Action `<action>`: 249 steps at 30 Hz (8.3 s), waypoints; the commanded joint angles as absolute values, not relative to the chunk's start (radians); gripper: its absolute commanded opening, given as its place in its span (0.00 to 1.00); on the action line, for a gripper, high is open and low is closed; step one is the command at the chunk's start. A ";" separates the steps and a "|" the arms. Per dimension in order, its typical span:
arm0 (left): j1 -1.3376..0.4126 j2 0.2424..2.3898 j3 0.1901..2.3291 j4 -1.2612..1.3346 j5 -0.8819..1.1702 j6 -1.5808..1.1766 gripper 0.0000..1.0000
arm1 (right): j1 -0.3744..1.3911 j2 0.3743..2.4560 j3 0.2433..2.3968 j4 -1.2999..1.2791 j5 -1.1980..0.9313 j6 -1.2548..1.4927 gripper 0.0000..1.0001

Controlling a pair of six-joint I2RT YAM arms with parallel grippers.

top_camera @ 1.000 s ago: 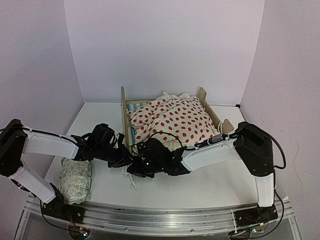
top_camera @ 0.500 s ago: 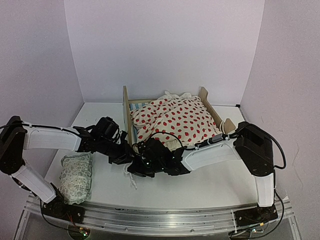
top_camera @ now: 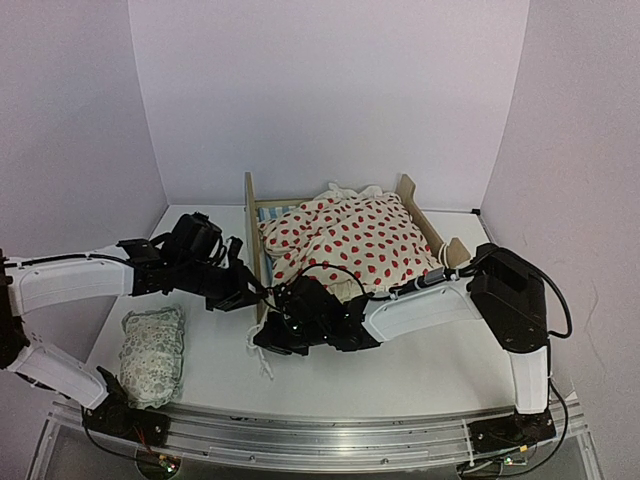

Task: Set up the pet bed
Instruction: Tie the left ropes of the mattress closest to the robot on the bed frame base.

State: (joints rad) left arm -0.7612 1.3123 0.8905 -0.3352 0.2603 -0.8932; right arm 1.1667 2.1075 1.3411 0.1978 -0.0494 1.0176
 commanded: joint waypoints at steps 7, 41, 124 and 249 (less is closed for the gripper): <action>-0.762 1.180 0.767 -0.455 0.194 -0.949 0.18 | 1.191 2.095 1.357 0.167 -0.170 1.020 0.00; -0.762 1.296 0.613 -0.142 0.298 -1.013 0.08 | 1.187 2.091 1.353 0.167 -0.172 1.016 0.00; -0.611 1.467 0.451 0.461 0.631 -1.158 0.25 | 1.145 2.081 1.366 0.193 -0.254 1.005 0.00; -0.617 1.450 0.488 0.575 0.669 -1.248 0.03 | 1.082 2.057 1.306 0.239 0.060 1.222 0.38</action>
